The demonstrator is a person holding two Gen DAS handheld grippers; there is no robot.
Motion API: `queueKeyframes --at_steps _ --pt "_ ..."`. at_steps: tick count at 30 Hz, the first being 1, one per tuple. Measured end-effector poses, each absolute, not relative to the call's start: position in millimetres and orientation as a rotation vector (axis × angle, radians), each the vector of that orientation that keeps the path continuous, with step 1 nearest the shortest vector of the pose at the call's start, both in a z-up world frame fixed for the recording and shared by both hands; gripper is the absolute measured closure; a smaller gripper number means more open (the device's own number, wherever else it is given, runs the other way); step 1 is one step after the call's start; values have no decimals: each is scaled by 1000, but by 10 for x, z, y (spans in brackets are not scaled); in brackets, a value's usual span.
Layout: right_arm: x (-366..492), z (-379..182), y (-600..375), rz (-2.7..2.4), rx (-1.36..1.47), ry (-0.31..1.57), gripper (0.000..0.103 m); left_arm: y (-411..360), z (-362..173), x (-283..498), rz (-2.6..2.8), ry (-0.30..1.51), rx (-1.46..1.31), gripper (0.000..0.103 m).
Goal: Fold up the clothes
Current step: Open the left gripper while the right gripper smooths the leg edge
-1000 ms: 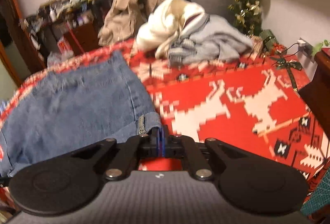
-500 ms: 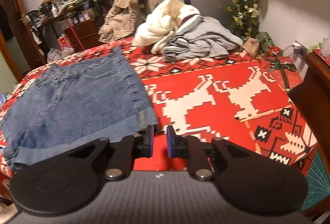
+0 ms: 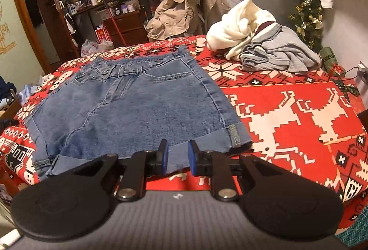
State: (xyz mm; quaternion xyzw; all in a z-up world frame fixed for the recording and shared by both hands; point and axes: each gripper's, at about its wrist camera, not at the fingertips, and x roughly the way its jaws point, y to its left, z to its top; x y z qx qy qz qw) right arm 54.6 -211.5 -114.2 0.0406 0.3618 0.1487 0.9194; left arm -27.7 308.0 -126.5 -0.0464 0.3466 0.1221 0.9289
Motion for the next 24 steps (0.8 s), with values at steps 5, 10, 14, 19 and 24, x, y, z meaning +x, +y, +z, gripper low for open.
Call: queueKeyframes --at_steps 5,10,14,19,24 --pt "576 -1122 -2107 290 83 754 83 3166 -1400 -59 198 762 -141 83" --pt "603 -1148 -2151 269 91 772 83 3084 -1432 0 208 768 -123 83" --pt "615 -1167 -2162 268 101 779 83 2956 -1410 41 194 792 -4 83" --pt "614 -1165 -2171 268 110 771 82 3106 -1397 131 220 822 -21 55" --pt "565 -1158 -2240 257 122 760 82 3144 -1410 98 195 817 -87 75"
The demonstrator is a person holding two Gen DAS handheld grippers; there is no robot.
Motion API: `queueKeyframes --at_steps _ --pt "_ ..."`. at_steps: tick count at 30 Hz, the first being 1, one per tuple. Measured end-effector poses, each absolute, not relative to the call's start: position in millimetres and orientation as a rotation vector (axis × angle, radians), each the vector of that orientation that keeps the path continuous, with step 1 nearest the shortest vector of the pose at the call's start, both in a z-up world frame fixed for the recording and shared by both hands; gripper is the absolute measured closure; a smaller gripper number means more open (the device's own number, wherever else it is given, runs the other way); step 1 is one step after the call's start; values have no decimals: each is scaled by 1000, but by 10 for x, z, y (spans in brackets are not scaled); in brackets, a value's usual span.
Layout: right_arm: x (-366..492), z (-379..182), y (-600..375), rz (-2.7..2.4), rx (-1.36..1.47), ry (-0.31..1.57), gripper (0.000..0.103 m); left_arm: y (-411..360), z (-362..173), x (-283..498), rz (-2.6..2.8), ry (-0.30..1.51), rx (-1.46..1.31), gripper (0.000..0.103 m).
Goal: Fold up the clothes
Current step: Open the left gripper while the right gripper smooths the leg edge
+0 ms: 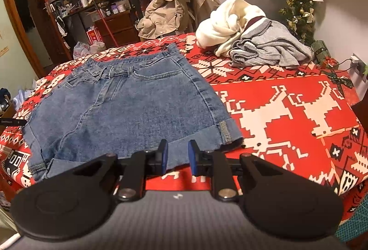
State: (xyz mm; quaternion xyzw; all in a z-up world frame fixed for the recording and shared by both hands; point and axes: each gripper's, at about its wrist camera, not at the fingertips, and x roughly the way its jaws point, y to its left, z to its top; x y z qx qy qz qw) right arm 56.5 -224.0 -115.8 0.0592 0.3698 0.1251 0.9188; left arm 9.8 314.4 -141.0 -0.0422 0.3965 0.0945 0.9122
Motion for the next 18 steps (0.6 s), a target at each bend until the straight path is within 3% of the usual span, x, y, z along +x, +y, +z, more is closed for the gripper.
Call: queueKeyframes --at_steps 3,4,13,18 --pt "545 -1185 -2300 248 145 766 82 3034 -1403 114 192 811 -81 95" --pt "542 -1192 -2312 245 150 769 82 2997 -1386 110 203 804 -78 97" --pt "517 -1109 -2395 235 168 735 82 2814 -844 -341 286 613 -75 98" --pt "526 -1139 -2456 239 188 735 82 2852 -1047 -266 318 703 -24 98"
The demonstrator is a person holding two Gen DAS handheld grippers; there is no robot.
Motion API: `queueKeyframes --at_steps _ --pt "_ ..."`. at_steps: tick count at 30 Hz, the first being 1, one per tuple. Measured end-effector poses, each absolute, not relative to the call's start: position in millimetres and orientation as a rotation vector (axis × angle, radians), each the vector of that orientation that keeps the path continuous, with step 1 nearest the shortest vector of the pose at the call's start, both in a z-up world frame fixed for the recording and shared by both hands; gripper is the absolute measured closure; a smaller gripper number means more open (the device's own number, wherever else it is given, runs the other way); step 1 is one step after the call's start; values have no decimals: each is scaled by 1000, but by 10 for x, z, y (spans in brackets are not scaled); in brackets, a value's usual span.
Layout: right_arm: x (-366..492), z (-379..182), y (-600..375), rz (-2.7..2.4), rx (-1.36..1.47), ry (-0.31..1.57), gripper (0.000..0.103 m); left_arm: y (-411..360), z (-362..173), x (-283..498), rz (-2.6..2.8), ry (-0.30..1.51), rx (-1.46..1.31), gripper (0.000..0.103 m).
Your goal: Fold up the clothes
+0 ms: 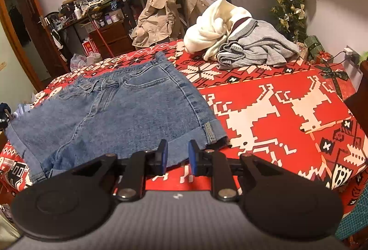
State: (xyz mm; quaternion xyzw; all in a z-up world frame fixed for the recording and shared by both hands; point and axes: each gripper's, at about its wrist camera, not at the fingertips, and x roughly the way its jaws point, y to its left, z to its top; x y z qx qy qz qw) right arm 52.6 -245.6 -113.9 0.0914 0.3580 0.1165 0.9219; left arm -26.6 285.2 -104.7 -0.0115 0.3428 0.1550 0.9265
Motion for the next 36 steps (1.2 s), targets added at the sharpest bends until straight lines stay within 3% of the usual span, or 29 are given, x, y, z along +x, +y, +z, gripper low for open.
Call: queueKeyframes --at_steps 3,5,6,7,9,12,14,16,27,36 --pt "523 -1157 -2465 248 187 734 81 2843 -1215 -190 333 764 -7 97" --pt "521 -1147 -2481 254 182 730 70 2880 -1203 -235 324 747 -45 92" --pt "521 -1139 -2489 255 178 726 60 2897 -1179 -266 316 729 -63 79" --pt "526 -1130 -2499 256 170 721 57 2900 -1142 -295 309 707 -69 71" --pt "564 -1109 -2510 258 144 724 51 2878 -1061 -343 297 662 -56 42" --pt "664 -1069 -2505 259 94 729 33 2783 -929 -332 250 624 2 20" --pt "724 -1017 -2479 255 52 704 18 2712 -871 -269 206 631 36 14" --pt "793 -951 -2453 257 15 668 1 2648 -828 -181 151 645 64 14" --pt "1391 -765 -2244 313 -122 586 1 2341 -755 597 -26 615 193 13" --pt "2128 -784 -1939 411 -129 609 1 2402 -874 1382 -155 674 -33 10"
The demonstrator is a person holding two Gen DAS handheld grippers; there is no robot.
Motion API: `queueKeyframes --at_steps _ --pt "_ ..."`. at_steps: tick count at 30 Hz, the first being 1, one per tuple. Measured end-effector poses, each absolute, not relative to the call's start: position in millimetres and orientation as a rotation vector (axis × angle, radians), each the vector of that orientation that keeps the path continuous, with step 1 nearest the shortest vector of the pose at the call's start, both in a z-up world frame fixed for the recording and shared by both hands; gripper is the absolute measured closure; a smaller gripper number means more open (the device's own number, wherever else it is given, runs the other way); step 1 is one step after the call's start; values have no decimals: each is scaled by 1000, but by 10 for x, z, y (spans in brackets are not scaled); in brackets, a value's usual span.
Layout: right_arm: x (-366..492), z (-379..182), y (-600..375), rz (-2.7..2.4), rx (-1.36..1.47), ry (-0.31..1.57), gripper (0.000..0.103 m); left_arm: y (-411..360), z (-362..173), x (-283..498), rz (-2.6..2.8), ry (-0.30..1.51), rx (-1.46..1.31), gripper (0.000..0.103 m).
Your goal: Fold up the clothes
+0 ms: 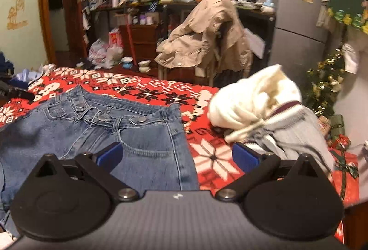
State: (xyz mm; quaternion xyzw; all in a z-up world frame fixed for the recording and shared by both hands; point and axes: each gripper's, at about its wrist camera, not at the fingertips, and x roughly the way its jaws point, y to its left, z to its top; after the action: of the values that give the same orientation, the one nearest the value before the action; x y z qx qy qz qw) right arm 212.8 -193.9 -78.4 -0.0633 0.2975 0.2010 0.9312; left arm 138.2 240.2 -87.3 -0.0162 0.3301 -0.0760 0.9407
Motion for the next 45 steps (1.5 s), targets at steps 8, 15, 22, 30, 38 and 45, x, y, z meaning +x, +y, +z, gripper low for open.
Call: queueKeyframes --at_steps 8,15,22,30,38,45 --pt "3120 -950 -1581 470 -147 705 52 2352 -1093 1993 -145 734 56 40" --pt "3907 -1370 -1380 469 -159 830 61 2472 -1274 2276 -145 803 58 40" --pt "4092 -1574 -1359 483 -119 864 92 2462 -1344 2350 -235 847 40 81" --pt "4210 -1330 -1307 470 -108 767 96 2522 -1231 2397 -173 785 30 96" --pt "4353 -1569 -1252 428 -162 811 86 2644 -1304 2395 -99 770 17 74" --pt "3979 -1244 -1459 429 -126 769 78 2605 -920 1928 -125 704 22 61"
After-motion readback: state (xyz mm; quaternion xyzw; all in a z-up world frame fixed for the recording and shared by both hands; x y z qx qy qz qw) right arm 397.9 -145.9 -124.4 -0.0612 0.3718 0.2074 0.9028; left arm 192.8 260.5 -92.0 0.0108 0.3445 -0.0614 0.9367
